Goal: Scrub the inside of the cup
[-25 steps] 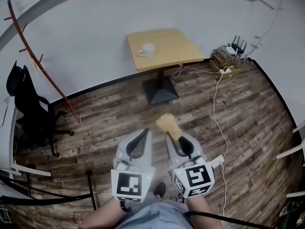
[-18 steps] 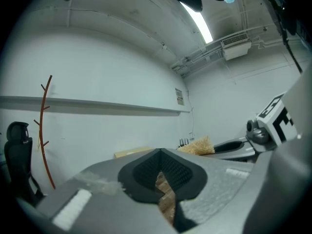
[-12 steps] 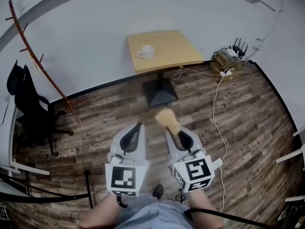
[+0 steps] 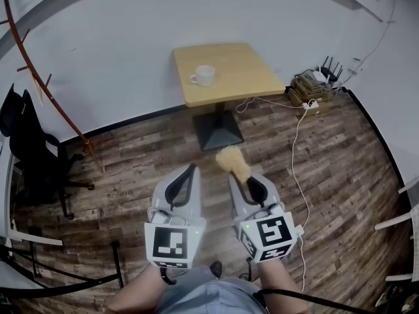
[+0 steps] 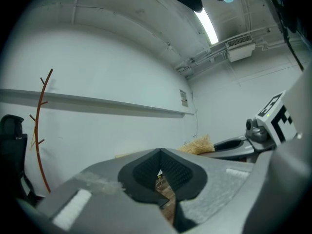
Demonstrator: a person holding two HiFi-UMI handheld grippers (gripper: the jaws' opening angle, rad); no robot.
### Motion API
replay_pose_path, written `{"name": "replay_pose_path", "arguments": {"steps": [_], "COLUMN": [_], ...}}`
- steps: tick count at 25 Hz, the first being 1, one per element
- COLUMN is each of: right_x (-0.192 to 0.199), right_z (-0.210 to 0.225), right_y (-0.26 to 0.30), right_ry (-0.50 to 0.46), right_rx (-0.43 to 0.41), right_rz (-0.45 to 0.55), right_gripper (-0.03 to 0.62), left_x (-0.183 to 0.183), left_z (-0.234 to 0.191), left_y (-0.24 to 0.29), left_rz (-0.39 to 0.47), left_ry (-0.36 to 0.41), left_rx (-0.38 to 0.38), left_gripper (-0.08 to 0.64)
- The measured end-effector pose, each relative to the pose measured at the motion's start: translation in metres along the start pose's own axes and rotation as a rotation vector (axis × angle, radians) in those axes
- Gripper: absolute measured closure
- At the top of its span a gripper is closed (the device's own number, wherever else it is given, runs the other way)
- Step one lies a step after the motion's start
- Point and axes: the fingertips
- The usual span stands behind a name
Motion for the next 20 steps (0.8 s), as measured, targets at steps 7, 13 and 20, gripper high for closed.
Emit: {"name": "replay_pose_path", "arguments": {"steps": [7, 13, 20], "right_x": [0.015, 0.011, -0.030], "right_z": [0.031, 0.060, 0.083], "right_y": [0.075, 0.135, 0.175], "right_ry": [0.038, 0.038, -0.006], "right_rx": [0.015, 0.029, 0.064], "right_rz": [-0.040, -0.060, -0.034], "right_gripper": [0.512, 0.512, 0.512], "left_x": [0.030, 0.028, 0.002], "left_z": [-0.037, -0.062, -0.094], "left_y": [0.076, 0.134, 0.176], "left_rz": [-0.066, -0.058, 0.006], "left_ry": [-0.025, -0.018, 0.012], "left_rx": [0.021, 0.050, 0.076], "left_gripper": [0.539, 0.539, 0.540]}}
Point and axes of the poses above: the fingertips, and each gripper's own axes: y forward along the fingers, z to its right, x out of its underside, and after that the axes turned 13 degrees about -x, right-handed
